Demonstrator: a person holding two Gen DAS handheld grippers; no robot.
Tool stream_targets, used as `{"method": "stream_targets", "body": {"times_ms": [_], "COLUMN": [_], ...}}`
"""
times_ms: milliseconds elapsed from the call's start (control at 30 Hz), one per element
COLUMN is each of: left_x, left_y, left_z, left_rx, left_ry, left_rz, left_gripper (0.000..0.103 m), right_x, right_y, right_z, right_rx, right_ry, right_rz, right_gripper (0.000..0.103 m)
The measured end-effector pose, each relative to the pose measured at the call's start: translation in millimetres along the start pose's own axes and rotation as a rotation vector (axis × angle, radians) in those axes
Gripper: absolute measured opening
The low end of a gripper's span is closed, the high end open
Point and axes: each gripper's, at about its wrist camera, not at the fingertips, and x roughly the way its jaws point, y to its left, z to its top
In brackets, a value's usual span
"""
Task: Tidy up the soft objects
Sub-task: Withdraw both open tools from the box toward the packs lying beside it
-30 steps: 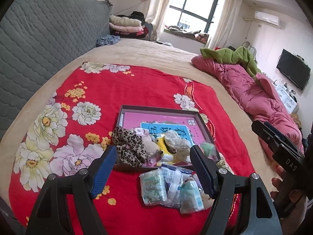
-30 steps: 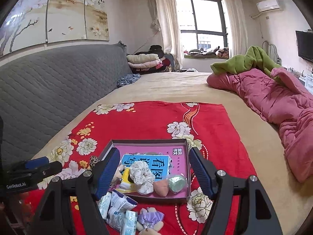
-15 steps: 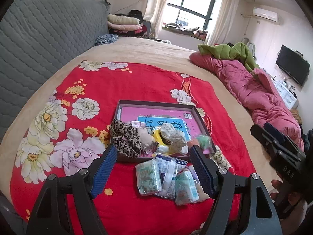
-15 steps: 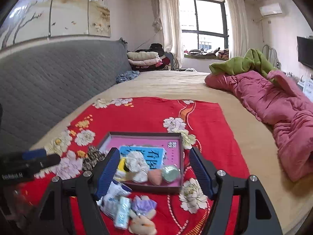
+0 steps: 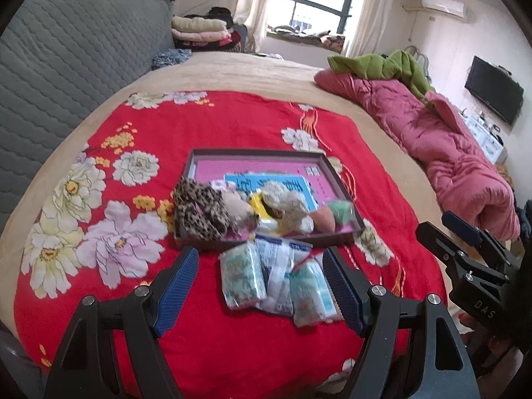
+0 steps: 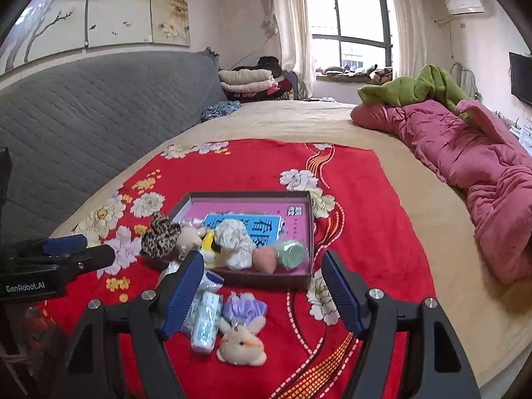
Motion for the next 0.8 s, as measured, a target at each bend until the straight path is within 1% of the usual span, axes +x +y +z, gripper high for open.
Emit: {"method": "stream_targets", "body": {"times_ms": [133,233,433,600,700,800], "left_x": [4.5,7.5,9.1,14.7,17.8,21.2], "left_y": [1.1,5.4,11.8,13.9,15.2,16.7], "left_z": [-10.0,-15.7,-21.7,-27.2,-29.5,-32.0], "left_rx": [0.014,0.001,-0.012,-0.018,-0.029,-0.032], "left_ry": [0.024,0.045,0.060,0.084,0.098,0.103], "left_rz": [0.006,0.004,0.004,0.001,-0.015,-0.009], "left_gripper": [0.078,0.078,0.078,0.078,0.078,0.078], "right_x": [1.7,3.8,5.3,10.3,13.5,16.9], "right_y": [1.7,3.5,8.4,17.7,22.0,26.4], "right_z": [-7.6,-11.1,-17.7,-27.6,-31.9,-35.2], "right_rx": [0.005,0.004,0.003,-0.024,-0.031,-0.036], "right_ry": [0.017,0.030,0.054,0.086,0.100,0.111], "right_rz": [0.013,0.015,0.035,0.055,0.069,0.083], "right_gripper": [0.073,0.073,0.073,0.073,0.073,0.073]}}
